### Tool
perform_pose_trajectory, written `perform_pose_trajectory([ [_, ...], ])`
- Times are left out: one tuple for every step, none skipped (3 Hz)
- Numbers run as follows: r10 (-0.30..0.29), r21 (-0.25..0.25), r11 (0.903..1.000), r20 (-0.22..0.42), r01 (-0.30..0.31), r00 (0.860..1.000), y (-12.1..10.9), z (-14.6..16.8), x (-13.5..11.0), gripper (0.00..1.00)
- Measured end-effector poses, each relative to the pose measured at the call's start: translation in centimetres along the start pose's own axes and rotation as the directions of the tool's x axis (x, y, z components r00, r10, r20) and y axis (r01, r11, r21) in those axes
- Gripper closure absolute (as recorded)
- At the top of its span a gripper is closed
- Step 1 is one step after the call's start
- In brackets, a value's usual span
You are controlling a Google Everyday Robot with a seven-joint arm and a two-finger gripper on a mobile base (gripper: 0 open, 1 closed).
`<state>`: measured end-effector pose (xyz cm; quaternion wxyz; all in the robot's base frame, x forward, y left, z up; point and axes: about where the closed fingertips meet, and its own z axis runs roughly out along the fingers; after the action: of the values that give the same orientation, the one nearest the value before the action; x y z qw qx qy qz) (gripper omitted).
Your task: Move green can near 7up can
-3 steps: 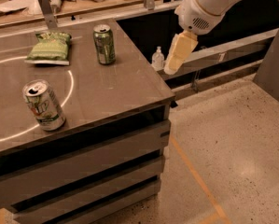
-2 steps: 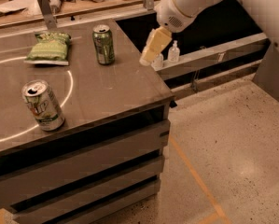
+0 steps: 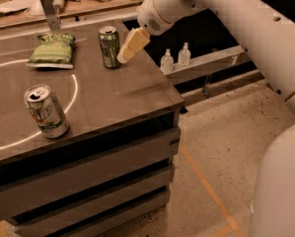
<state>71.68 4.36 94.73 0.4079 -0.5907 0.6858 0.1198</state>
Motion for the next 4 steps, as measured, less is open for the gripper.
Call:
perform_pose_trajectory([
  [0.039,-0.021,0.9991,0.093,-0.037,0.995,-0.3,2.7,-1.9,0.0],
  [0.075,-0.046,0.9966,0.162,-0.069,0.984,-0.3,5.3,-3.2,0.0],
  [0.1,-0.062,0.994,0.176,-0.09,0.979,-0.3,6.7,-3.2,0.0],
  [0.151,-0.092,0.9865,0.19,-0.135,0.97,-0.5,7.8,-2.4,0.17],
])
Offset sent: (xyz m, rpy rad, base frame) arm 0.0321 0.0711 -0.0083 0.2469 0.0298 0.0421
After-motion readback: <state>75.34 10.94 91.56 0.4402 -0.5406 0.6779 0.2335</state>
